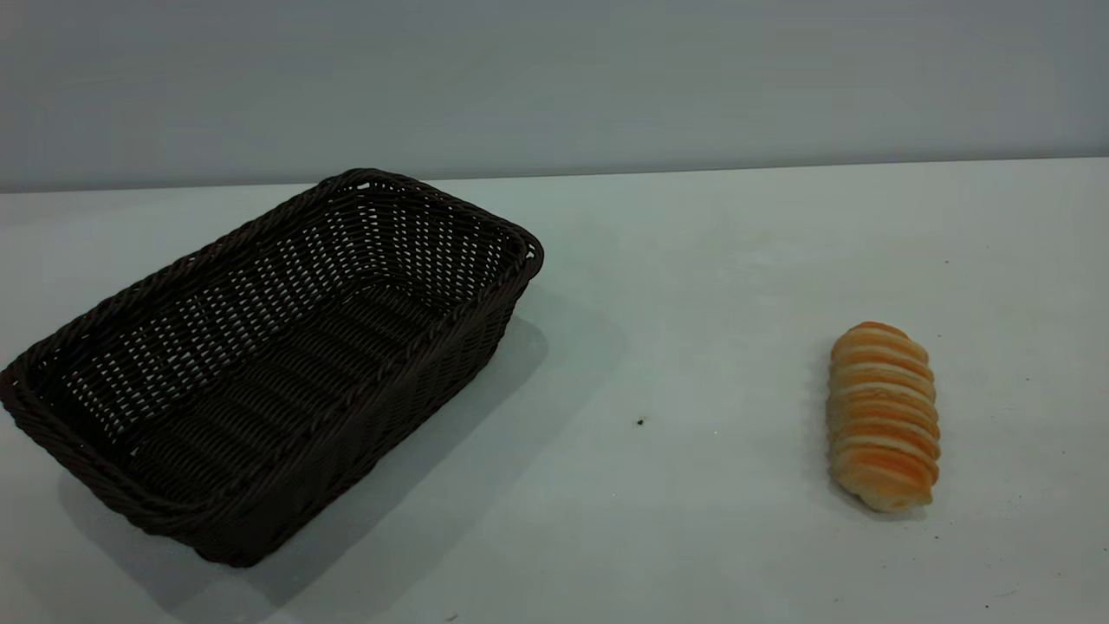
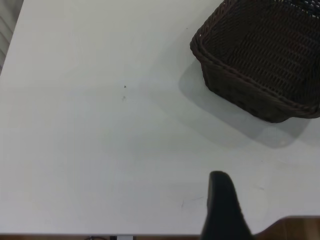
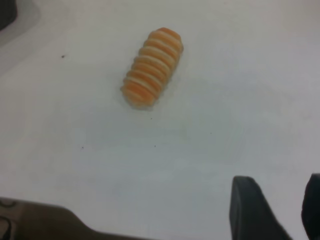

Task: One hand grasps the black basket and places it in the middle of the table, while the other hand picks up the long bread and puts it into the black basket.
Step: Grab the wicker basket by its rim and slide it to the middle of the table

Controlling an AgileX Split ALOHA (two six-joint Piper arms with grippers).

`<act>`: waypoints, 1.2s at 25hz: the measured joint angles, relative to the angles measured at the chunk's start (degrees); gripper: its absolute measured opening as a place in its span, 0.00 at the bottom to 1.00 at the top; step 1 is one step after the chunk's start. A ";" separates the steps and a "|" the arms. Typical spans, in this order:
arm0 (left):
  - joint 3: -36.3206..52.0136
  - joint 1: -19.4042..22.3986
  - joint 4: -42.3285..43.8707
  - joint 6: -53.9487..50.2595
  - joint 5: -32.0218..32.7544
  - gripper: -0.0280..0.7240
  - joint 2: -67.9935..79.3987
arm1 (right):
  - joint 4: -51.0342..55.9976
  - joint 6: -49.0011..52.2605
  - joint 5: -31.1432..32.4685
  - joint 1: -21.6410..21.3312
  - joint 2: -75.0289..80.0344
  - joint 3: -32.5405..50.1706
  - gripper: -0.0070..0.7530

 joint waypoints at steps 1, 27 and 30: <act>0.00 -0.05 0.00 0.00 0.00 0.76 0.00 | 0.00 0.00 0.00 0.00 0.00 0.00 0.32; -0.69 -2.05 -0.42 -11.32 -4.71 0.76 8.15 | -0.28 2.95 -4.61 9.69 8.64 -3.38 0.32; -0.69 -2.05 -0.48 -13.43 -9.49 0.76 16.22 | -2.98 3.07 -6.79 9.69 15.40 -5.43 0.32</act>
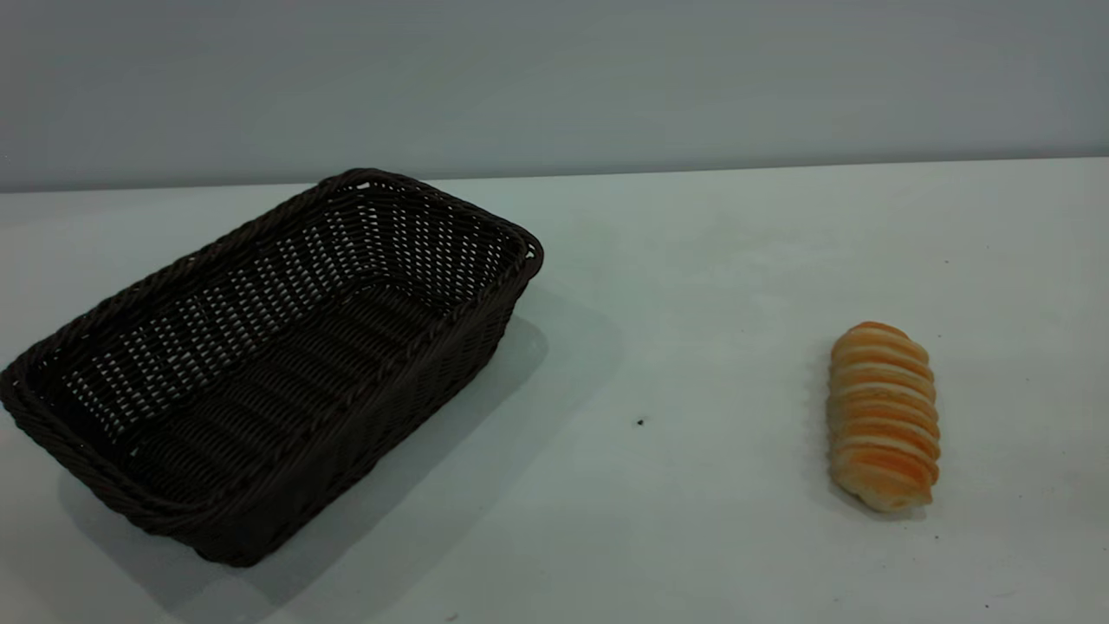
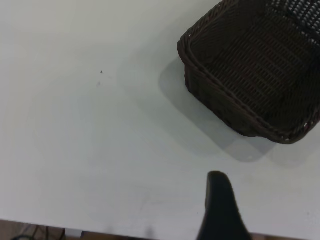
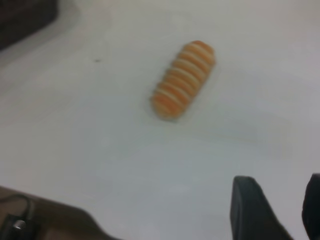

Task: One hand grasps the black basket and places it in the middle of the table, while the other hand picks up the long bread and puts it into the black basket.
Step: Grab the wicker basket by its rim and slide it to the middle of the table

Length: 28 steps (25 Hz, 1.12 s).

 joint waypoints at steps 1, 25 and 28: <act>0.00 0.00 0.00 -0.14 -1.84 0.76 2.56 | -0.88 0.00 -0.88 0.00 1.76 -0.58 0.32; -0.46 0.00 -10.64 -1.70 -38.78 0.76 70.96 | -2.38 0.06 -10.20 0.00 17.88 -2.14 0.33; -0.71 0.00 -13.41 -1.81 -42.41 0.76 73.58 | -2.00 0.06 -10.20 0.00 17.88 -2.14 0.34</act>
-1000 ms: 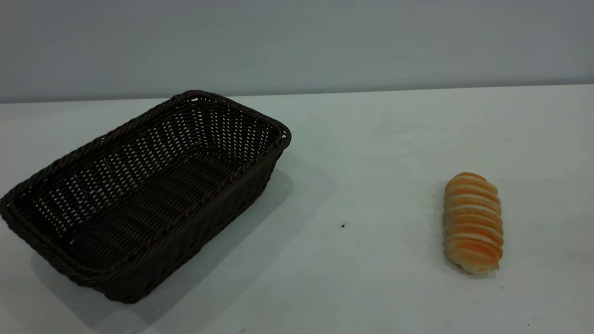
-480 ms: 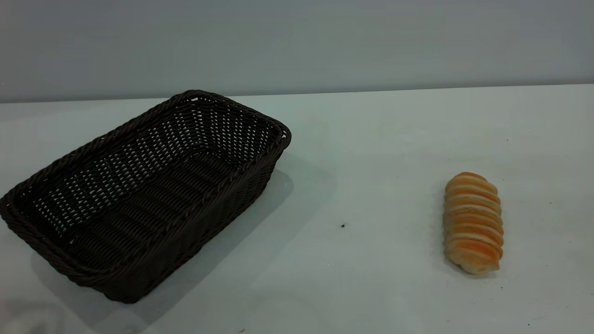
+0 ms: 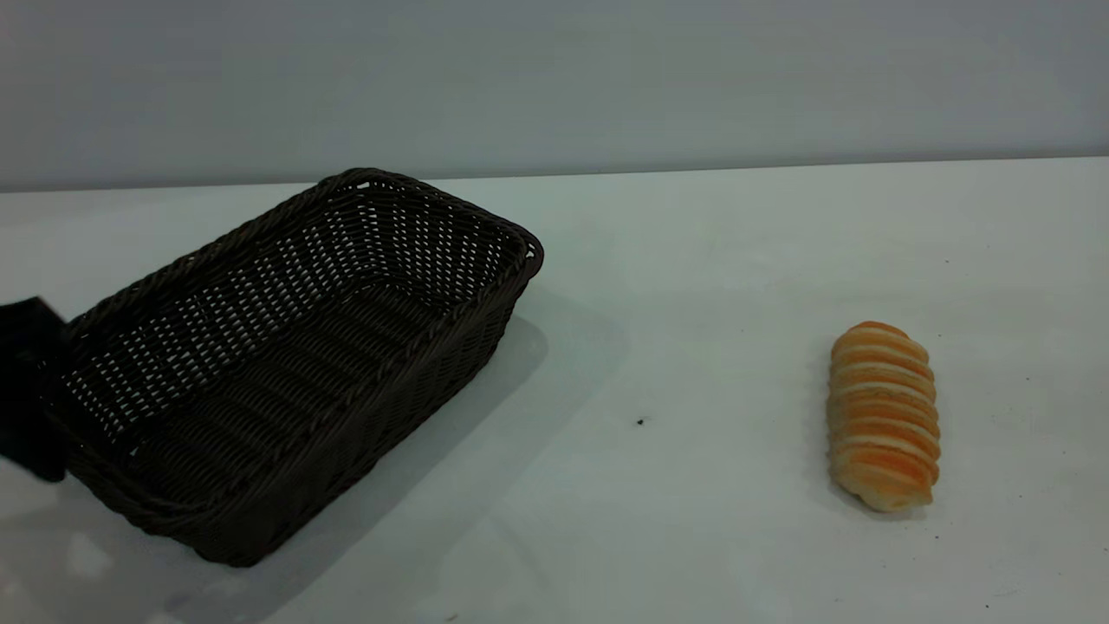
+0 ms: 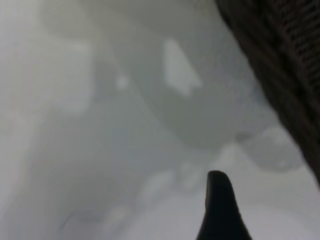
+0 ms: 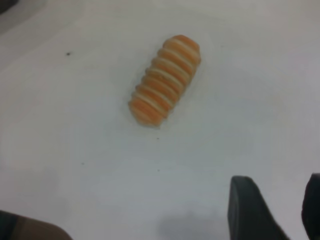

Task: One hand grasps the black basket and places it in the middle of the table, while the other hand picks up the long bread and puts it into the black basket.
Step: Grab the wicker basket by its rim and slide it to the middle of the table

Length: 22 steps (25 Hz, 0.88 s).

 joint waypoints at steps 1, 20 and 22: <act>-0.13 0.00 -0.67 -0.04 -1.17 0.76 0.47 | 0.25 0.00 0.00 0.00 0.00 0.00 0.34; -7.48 0.00 -5.92 -0.39 -5.35 0.76 10.70 | 0.50 0.00 0.16 0.00 0.00 0.00 0.34; -8.34 0.00 -6.57 -0.39 -4.10 0.76 12.26 | 0.55 0.00 0.16 0.00 0.00 0.00 0.34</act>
